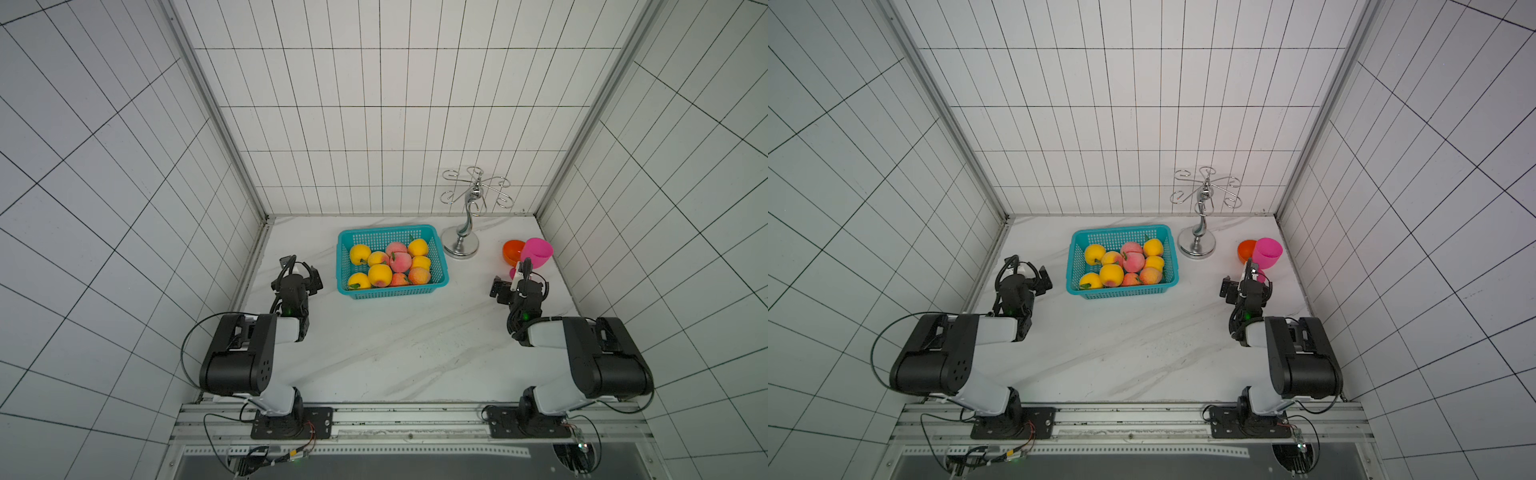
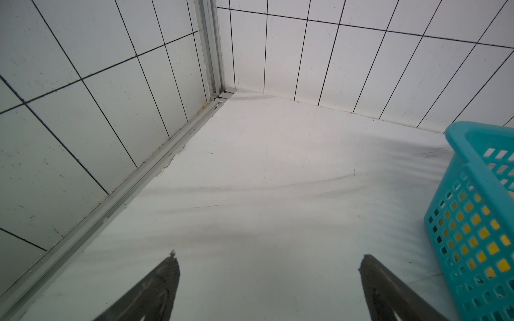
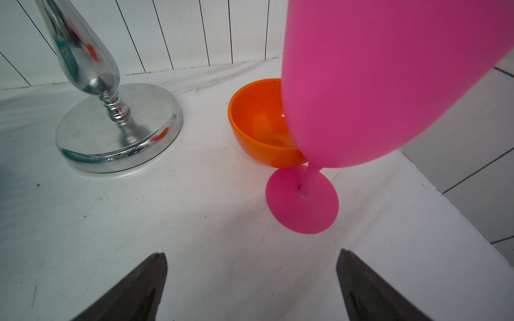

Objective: Put the peaches into the basket
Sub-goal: Reset both arms

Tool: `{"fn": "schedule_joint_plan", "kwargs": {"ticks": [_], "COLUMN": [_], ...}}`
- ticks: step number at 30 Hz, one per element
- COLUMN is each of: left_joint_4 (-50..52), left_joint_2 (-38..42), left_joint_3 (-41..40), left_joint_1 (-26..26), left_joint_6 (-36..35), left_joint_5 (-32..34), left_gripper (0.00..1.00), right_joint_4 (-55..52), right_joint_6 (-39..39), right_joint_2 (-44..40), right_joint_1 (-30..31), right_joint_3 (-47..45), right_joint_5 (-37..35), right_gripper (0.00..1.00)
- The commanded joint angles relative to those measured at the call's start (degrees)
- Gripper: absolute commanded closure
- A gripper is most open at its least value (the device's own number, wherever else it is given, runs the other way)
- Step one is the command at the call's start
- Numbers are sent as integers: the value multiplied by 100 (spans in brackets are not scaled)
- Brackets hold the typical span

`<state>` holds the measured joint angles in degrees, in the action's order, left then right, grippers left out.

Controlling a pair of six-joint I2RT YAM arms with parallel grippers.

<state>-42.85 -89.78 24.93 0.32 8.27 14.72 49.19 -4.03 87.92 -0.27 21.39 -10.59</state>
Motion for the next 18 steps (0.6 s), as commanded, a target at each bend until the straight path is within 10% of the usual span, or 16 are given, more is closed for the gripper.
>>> {"fn": "schedule_joint_plan", "kwargs": {"ticks": [1,9,18], "left_joint_4": [-127,-127,-127], "left_joint_2": [31,33,31], "left_joint_3": [74,74,74], "left_joint_1": [-23,-25,-24], "left_joint_6": [-99,-98,-100], "left_joint_5": [-39,-39,-39], "left_gripper": [1,1,1], "right_joint_4": [8,-28,-155], "right_joint_6": [47,411,383], "right_joint_2": [23,14,22], "right_joint_1": [44,-105,-184], "right_joint_3": [199,217,288], "right_joint_5": [-92,1444,1577], "right_gripper": [1,1,1]}}
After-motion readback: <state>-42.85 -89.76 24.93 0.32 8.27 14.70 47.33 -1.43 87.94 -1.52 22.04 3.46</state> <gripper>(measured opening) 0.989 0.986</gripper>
